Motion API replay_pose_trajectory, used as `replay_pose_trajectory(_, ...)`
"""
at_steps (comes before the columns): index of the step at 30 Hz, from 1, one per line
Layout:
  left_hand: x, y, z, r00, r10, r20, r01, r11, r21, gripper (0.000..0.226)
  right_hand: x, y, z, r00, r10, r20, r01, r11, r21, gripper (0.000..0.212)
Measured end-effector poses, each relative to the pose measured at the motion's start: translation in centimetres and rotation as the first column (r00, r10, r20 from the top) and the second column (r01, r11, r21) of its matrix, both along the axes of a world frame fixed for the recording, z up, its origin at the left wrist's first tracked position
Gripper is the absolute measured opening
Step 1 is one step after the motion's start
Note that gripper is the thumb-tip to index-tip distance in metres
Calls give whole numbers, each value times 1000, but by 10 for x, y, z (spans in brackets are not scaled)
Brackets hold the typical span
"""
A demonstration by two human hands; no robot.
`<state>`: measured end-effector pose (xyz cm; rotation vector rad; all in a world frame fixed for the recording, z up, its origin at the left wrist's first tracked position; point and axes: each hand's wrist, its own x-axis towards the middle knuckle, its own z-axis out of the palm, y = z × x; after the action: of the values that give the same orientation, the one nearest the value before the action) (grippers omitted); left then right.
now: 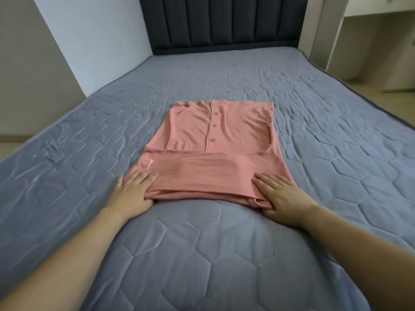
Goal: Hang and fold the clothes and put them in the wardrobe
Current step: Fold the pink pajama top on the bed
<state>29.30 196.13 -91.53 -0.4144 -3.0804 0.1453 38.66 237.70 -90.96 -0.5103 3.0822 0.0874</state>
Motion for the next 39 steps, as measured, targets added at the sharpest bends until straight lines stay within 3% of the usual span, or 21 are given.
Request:
replay_pose_trajectory(3, -7, 13, 12, 999, 25, -27, -28, 994, -108, 72, 2, -1, 20, 991, -134, -4, 134, 991, 10, 58)
replay_pose_trajectory(7, -5, 13, 37, 989, 84, 126, -73, 993, -93, 44, 7, -1, 62, 957, -292, -2, 290, 951, 111, 27)
replay_pose_trajectory(10, 5, 16, 74, 958, 87, 275, -38, 983, -177, 25, 12, -5, 101, 911, -386, 144, 358, 915, 184, 28)
replay_pose_trajectory(12, 13, 20, 101, 910, 141, 389, -37, 964, -264, 20, 18, -11, 128, 847, -441, 298, 325, 872, 366, 20)
replay_pose_trajectory(14, 19, 23, 124, 816, 267, 513, -61, 922, -382, 31, 18, -17, 151, 769, -530, 357, 289, 786, 546, 20)
replay_pose_trajectory(16, 20, 27, 139, 720, 353, 598, -91, 902, -422, 43, 12, -17, 163, 762, -559, 328, 273, 736, 619, 39)
replay_pose_trajectory(18, 18, 34, 148, 696, 353, 625, -135, 920, -369, 44, 3, -14, 163, 768, -566, 299, 302, 732, 610, 48)
replay_pose_trajectory(22, 3, 40, 159, 804, 254, 538, -182, 966, -184, 32, -19, 4, 147, 793, -562, 235, 402, 772, 492, 48)
replay_pose_trajectory(25, -23, 36, 170, 871, 234, 433, -297, 951, 84, 16, -48, 28, 145, 780, -594, 194, 532, 794, 294, 45)
replay_pose_trajectory(29, -69, 35, 169, 892, 281, 354, -441, 709, 550, 9, -98, 46, 150, 768, -629, 121, 628, 777, 54, 41)
replay_pose_trajectory(32, -104, 42, 157, 880, 293, 373, -469, 415, 780, 12, -138, 57, 145, 750, -648, 133, 660, 748, -72, 37)
replay_pose_trajectory(34, -128, 47, 144, 870, 319, 377, -459, 242, 855, 13, -161, 65, 141, 715, -683, 149, 699, 696, -165, 24)
replay_pose_trajectory(39, -202, 66, 99, 831, 341, 440, -452, -46, 891, 19, -226, 85, 124, 576, -778, 249, 800, 476, -365, 18)
